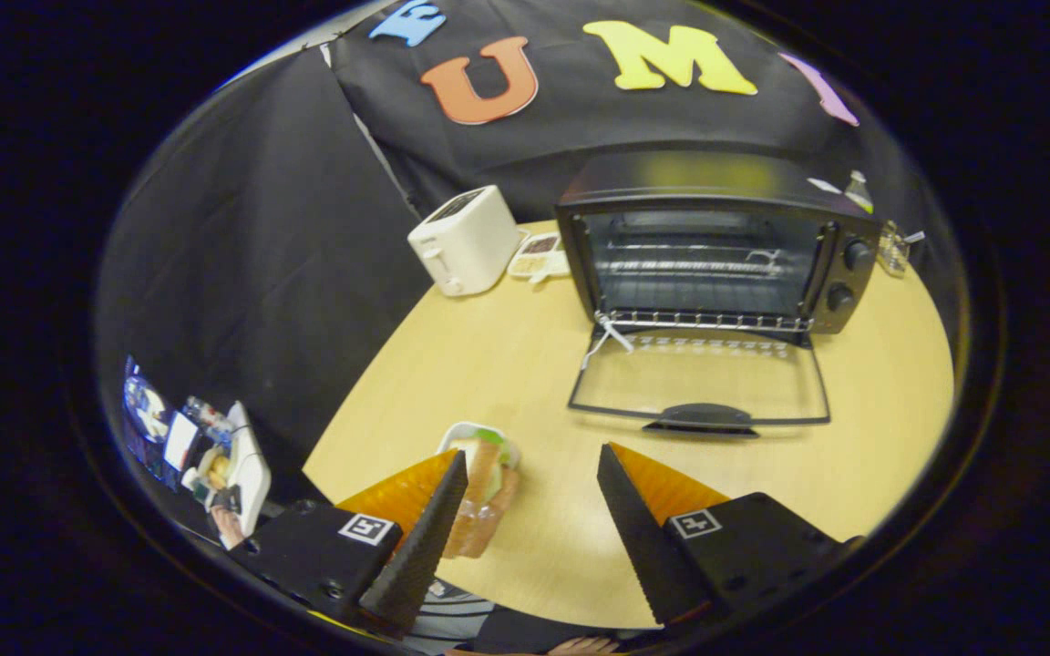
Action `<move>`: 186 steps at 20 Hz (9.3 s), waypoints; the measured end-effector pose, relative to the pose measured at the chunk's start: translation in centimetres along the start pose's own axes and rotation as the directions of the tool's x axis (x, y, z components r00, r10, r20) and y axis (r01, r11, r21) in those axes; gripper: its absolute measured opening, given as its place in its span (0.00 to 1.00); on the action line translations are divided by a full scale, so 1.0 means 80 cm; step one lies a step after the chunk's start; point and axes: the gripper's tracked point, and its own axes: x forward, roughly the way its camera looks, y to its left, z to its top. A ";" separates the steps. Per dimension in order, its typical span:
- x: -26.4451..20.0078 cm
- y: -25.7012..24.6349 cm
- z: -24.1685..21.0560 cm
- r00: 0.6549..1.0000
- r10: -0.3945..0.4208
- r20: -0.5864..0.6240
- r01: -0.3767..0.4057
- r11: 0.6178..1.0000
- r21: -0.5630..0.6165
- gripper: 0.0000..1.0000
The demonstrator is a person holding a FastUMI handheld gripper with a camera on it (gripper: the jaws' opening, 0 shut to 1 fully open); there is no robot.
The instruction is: Open the toaster oven, put the food inside, and close the toaster oven door.
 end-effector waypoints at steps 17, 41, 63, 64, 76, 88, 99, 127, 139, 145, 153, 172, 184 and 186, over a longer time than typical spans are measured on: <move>0.038 0.033 -0.044 0.951 0.202 -0.234 -0.139 0.955 0.261 0.41; -0.038 -0.047 0.118 0.874 0.333 0.355 -0.477 0.726 0.495 0.35; 0.064 -0.267 0.233 0.795 -0.139 0.591 -0.310 0.744 0.592 0.35; 0.068 -0.267 0.236 0.792 -0.153 0.591 -0.294 0.753 0.589 0.35; 0.086 -0.298 0.236 0.755 -0.292 0.588 -0.183 0.766 0.616 0.46; 0.024 -0.286 0.230 0.667 -0.369 0.647 -0.019 0.860 0.511 0.79; -0.130 -0.280 0.184 0.489 -0.532 0.691 0.368 0.844 0.390 0.91; 0.036 -0.180 -0.003 0.733 -0.429 0.527 0.489 0.872 0.030 1.00; 0.063 -0.200 -0.011 0.781 -0.498 0.376 0.512 0.856 0.070 1.00; 0.067 -0.213 0.000 0.772 -0.521 0.363 0.526 0.845 0.096 1.00; 0.052 -0.204 0.008 0.753 -0.515 0.410 0.526 0.845 0.097 1.00; -0.014 -0.164 0.072 0.623 -0.480 0.617 0.555 0.827 0.084 1.00; -0.076 -0.116 0.138 0.530 -0.441 0.724 0.657 0.754 -0.021 1.00; -0.101 -0.101 0.142 0.511 -0.428 0.746 0.667 0.744 -0.031 1.00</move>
